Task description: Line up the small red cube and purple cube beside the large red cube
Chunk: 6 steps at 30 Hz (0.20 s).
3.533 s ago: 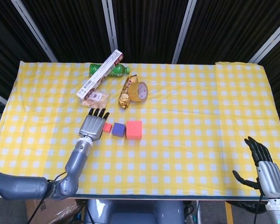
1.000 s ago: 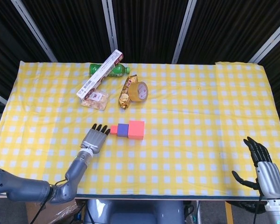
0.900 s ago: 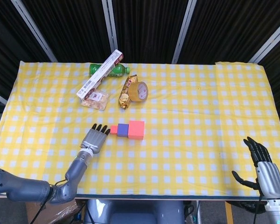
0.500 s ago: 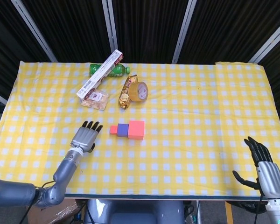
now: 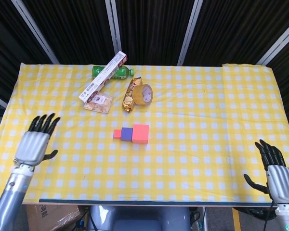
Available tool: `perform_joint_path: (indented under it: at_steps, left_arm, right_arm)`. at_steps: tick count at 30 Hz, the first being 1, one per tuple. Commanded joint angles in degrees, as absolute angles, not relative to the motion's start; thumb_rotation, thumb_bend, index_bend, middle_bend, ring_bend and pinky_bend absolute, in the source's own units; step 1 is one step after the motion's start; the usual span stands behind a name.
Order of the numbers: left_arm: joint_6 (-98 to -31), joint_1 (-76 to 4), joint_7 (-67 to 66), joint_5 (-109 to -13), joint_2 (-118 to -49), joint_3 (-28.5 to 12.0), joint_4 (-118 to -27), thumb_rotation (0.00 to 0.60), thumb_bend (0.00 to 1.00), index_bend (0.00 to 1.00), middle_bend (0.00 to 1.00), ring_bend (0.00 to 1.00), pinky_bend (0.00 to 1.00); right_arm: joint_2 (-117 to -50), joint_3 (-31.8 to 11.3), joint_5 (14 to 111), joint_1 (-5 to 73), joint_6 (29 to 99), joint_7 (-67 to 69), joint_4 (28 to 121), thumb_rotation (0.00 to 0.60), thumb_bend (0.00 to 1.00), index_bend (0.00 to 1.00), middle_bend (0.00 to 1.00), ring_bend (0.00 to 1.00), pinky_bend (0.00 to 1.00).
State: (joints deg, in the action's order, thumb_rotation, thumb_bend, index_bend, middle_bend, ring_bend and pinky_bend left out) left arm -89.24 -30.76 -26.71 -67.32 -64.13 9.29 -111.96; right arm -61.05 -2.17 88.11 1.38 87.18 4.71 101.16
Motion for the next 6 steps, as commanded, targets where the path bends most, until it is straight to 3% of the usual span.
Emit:
perform_joint_path:
  at_steps: [1, 6]
  left_arm:
    - [-97.8, -20.8, -18.6, -77.6, -58.8, 15.8, -109.7, 0.600, 0.21, 0.00, 0.00, 0.00, 0.00]
    - [-101.5, -15.6, -13.1, -81.4, -57.6, 16.5, -106.6, 0.600, 0.22, 0.00, 0.00, 0.00, 0.00]
  right_arm:
    - [-62.0, -2.4, 88.2, 1.2, 87.9, 2.5, 100.7, 0.600, 0.31, 0.00, 0.00, 0.00, 0.00]
    - [-62.6, -2.4, 87.9, 0.8, 88.4, 1.3, 100.9, 0.600, 0.31, 0.00, 0.00, 0.00, 0.00]
